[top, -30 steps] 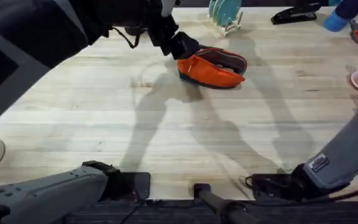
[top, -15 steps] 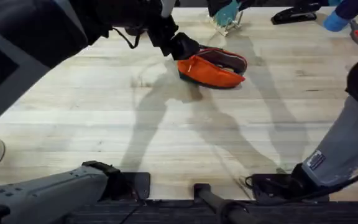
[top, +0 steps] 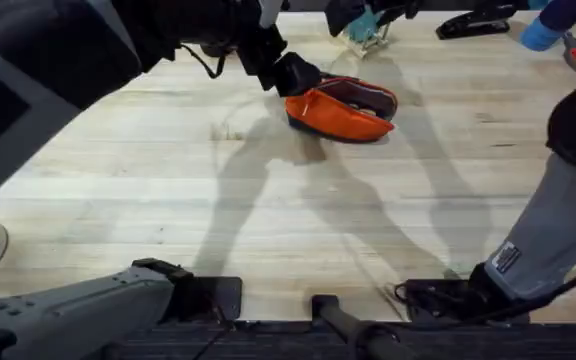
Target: Unzip the bag, pick up the pens from the table one at a time and place them inside, then zip the bag closed.
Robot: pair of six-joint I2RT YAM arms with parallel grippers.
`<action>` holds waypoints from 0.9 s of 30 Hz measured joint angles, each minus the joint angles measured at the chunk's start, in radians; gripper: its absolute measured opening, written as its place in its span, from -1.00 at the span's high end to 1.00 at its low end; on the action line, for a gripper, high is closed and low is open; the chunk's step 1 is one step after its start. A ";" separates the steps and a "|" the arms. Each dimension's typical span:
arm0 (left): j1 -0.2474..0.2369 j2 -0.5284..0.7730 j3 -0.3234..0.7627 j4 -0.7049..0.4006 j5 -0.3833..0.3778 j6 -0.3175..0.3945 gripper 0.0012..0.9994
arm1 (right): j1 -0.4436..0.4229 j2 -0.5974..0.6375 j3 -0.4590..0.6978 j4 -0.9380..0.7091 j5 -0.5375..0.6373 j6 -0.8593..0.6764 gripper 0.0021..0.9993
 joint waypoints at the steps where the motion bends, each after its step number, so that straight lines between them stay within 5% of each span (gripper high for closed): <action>1: 0.000 0.000 0.000 0.000 0.000 0.000 -0.99 | 0.003 0.000 0.000 0.002 0.000 0.000 -0.99; 27: 0.000 0.000 0.000 0.000 0.000 0.000 -0.99 | 0.021 0.139 0.004 0.090 0.020 0.011 -0.99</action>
